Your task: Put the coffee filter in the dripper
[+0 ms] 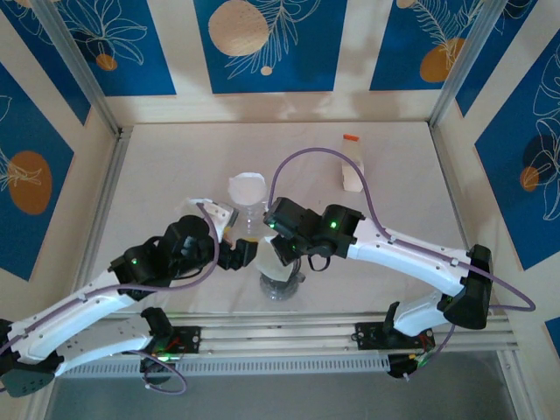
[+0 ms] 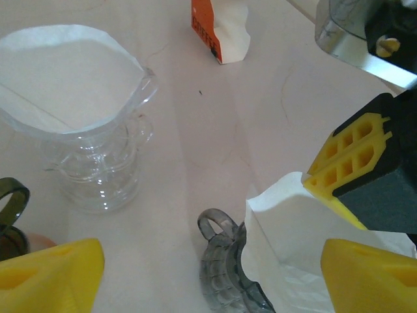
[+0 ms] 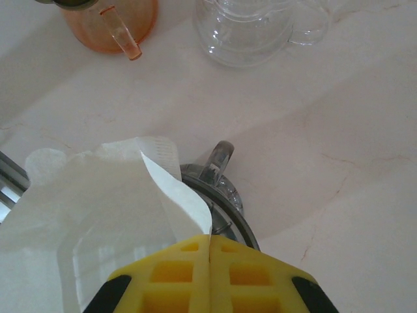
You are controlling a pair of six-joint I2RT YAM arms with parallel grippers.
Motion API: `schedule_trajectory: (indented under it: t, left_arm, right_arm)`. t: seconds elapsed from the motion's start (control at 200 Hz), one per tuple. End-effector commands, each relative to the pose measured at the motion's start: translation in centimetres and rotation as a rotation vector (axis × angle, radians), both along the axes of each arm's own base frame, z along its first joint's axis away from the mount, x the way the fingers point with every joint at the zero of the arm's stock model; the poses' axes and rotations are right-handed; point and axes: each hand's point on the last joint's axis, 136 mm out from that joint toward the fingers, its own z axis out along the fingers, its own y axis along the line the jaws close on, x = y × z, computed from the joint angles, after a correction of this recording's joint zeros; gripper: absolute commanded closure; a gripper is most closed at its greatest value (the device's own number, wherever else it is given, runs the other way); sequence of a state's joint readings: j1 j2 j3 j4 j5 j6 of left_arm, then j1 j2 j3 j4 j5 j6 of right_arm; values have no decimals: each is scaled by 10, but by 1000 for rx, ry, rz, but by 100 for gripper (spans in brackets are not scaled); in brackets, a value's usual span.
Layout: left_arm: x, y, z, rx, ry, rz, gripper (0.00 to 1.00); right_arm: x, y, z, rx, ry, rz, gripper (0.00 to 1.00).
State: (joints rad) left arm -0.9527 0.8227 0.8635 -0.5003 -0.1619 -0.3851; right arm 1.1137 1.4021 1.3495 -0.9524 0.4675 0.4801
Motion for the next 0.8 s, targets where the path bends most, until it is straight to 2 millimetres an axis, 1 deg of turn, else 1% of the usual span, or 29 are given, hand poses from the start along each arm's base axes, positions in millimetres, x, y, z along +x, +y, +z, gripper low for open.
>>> schedule_trajectory:
  t: [0.0,0.225,0.385,0.6,0.79]
  left_arm:
    - [-2,-10,14,-63,23,-34,18]
    - [-10,-18,-7,-14,99,-91,25]
    - [-17,-25,-18,-4,149,-138,28]
    - [-23,-28,-40,48,230,-162,36]
    - [-28,-31,-54,85,283,-185,42]
  right_arm:
    - [-2,-6,1,-14,-31,6,100]
    - [-5,-12,-8,-57,-37,2,100]
    - [-6,-15,-11,-70,-38,-4,100]
    - [-7,-16,-10,-73,-43,-11,100]
    - [-7,-17,-8,-67,-43,-20,98]
